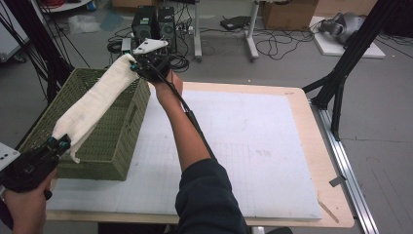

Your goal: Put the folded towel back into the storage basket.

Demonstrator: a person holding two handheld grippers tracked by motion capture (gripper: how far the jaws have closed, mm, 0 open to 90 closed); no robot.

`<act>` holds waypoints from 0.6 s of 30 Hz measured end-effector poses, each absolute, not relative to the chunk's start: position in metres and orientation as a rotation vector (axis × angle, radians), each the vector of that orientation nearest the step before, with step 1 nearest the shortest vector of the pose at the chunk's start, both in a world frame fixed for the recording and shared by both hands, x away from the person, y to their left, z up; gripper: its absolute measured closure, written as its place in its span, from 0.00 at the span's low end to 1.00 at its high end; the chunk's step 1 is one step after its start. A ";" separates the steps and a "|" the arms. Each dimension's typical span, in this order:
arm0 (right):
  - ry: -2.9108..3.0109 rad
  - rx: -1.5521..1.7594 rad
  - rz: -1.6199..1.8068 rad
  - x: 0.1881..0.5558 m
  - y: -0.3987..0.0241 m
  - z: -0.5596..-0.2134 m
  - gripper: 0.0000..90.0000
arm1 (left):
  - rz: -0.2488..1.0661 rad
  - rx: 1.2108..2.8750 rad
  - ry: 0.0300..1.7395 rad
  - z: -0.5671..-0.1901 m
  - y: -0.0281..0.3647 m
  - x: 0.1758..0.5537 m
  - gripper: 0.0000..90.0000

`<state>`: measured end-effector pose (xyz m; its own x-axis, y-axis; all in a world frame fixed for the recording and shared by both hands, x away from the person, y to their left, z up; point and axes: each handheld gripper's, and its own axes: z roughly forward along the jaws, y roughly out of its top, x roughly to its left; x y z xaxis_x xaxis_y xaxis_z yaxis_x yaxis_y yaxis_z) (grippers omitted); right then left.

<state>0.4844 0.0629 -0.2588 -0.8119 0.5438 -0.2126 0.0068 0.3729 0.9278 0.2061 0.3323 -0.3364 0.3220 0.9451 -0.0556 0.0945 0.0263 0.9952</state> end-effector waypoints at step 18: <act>2.197 0.560 1.413 0.506 0.131 -0.282 0.86 | 0.857 1.354 1.187 -0.344 0.348 0.214 0.52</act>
<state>0.5056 0.1313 -0.2821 -0.8083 0.5657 -0.1633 0.0861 0.3879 0.9177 0.2143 0.3477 -0.3437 0.2398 0.9620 -0.1307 0.1783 0.0887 0.9800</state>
